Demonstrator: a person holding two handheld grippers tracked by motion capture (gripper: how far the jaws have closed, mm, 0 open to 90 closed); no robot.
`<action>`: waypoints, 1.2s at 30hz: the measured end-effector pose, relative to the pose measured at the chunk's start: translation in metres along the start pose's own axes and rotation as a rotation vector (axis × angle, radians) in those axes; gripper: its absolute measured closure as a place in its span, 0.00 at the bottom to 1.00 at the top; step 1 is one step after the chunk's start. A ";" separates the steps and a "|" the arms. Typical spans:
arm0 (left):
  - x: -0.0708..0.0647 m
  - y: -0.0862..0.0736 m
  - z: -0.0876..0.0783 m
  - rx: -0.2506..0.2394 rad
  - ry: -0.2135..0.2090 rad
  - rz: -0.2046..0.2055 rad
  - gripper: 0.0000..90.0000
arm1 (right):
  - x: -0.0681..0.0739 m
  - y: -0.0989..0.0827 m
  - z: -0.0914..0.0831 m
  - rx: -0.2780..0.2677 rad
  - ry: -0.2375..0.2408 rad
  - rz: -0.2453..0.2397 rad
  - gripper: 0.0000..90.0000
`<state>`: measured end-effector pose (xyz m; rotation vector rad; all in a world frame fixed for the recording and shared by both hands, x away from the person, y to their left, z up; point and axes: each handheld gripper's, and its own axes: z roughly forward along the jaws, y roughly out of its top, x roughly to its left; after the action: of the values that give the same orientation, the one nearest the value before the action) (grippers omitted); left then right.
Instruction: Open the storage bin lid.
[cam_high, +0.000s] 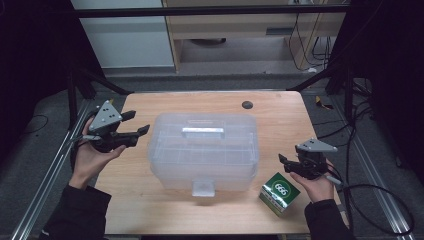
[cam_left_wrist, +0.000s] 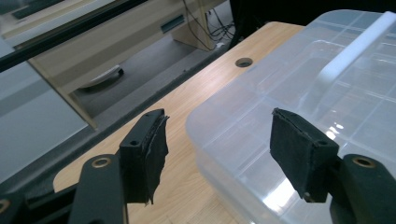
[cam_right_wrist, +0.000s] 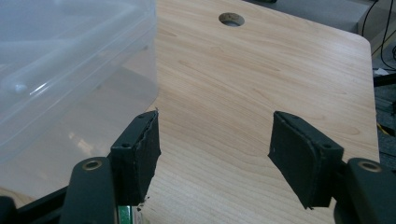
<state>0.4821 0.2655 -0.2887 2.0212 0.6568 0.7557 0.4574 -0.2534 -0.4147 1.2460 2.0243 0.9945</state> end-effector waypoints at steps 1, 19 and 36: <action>-0.001 0.002 0.002 -0.001 -0.005 0.009 0.40 | 0.000 0.000 0.000 0.000 -0.002 -0.003 0.37; -0.022 0.028 0.017 0.079 -0.090 0.219 0.42 | 0.000 0.000 0.000 0.005 0.005 -0.002 0.37; -0.045 0.041 0.031 0.116 -0.152 0.333 0.46 | 0.001 0.000 0.001 0.016 0.016 0.002 0.40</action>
<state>0.4804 0.1974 -0.2795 2.3012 0.2841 0.7585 0.4574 -0.2527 -0.4153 1.2527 2.0480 0.9940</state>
